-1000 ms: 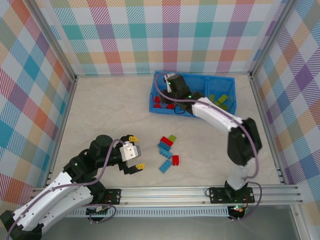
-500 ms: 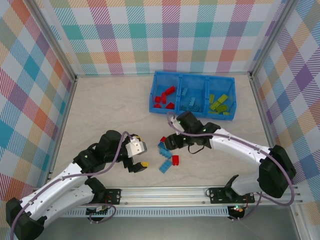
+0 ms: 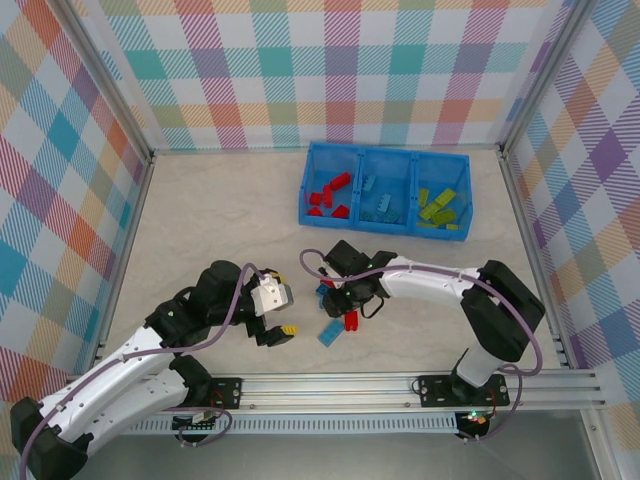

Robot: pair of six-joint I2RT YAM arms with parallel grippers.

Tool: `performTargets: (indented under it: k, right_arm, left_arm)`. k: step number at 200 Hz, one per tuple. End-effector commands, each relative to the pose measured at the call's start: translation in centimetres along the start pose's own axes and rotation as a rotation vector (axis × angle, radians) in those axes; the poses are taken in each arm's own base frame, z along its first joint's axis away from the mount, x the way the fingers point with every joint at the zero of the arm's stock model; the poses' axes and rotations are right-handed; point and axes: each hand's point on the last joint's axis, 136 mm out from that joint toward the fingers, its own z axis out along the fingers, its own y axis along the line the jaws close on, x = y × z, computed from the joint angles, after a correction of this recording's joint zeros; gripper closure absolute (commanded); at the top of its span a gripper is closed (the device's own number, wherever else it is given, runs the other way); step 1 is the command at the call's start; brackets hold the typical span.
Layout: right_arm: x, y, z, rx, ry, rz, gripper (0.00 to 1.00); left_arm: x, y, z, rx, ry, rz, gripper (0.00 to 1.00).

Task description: Sort the legos into containers by color

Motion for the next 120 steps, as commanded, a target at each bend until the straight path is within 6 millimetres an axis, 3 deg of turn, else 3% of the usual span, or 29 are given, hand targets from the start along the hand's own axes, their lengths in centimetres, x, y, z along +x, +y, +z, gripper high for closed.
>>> performTargets:
  k: [1, 18, 49, 86, 120]
  right_arm:
    - [-1.1, 0.3, 0.5, 0.000, -0.034, -0.020, 0.65]
    - [-0.3, 0.3, 1.3, -0.010, 0.002, -0.011, 0.65]
    - [0.4, 0.8, 2.2, -0.039, 0.046, 0.004, 0.54]
    - [0.6, 0.6, 2.8, -0.027, 0.064, 0.004, 0.53]
    - [-0.4, 0.4, 2.5, -0.005, 0.028, -0.004, 0.69]
  left_arm:
    - [0.1, 0.1, -0.1, -0.002, 0.008, -0.018, 0.00]
    - [0.1, 0.1, 0.0, -0.001, 0.007, -0.018, 0.00]
    - [0.2, 0.2, 0.1, -0.003, 0.017, -0.022, 0.00]
    - [0.4, 0.3, 0.1, -0.009, 0.024, -0.023, 0.00]
    - [0.5, 0.4, 0.2, -0.014, 0.029, -0.023, 0.00]
